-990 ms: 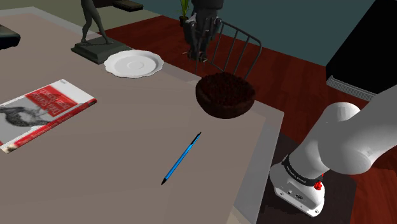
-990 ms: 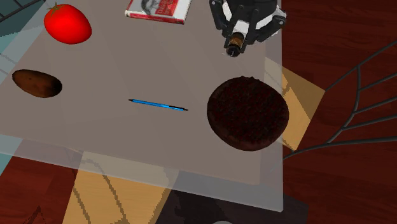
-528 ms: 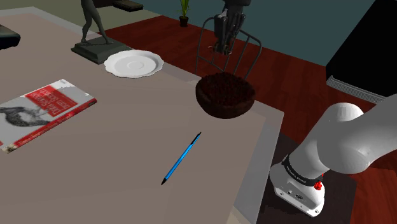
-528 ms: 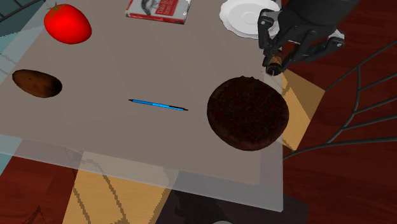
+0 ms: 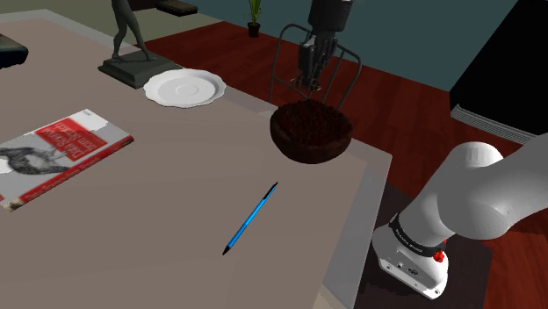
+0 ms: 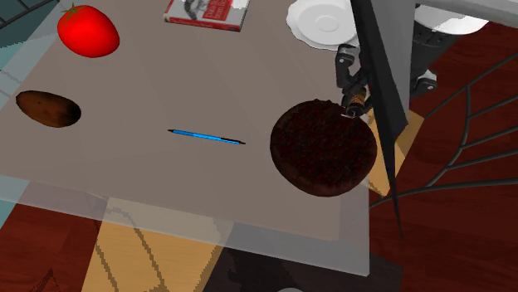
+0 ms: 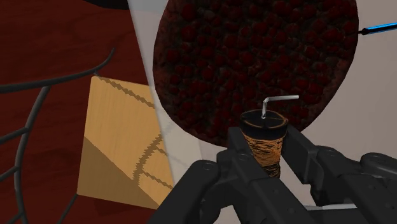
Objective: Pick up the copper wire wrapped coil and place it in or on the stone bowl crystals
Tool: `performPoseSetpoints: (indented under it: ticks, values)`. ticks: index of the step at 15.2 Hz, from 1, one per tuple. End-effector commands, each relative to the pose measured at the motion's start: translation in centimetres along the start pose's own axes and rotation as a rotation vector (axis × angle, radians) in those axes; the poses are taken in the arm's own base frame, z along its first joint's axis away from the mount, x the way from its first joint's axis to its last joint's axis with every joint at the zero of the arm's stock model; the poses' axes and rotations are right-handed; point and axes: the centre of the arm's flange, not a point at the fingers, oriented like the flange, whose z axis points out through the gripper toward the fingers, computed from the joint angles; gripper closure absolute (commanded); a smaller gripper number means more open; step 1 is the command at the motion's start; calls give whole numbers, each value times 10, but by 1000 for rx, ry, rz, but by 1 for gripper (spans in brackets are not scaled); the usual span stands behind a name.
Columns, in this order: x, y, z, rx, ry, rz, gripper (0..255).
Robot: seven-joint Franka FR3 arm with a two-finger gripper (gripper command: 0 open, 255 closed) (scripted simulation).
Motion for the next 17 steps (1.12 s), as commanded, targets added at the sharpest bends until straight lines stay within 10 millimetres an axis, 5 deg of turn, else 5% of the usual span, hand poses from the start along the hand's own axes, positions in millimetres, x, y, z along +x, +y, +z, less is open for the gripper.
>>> performPoseSetpoints:
  ticks: [1,7,14,15,17]
  values:
    - [0,1,11,0,0,0,255]
    - [0,4,42,0,0,0,255]
    - [0,4,42,0,0,0,255]
    - [0,4,42,0,0,0,0]
    - [0,4,42,0,0,0,0]
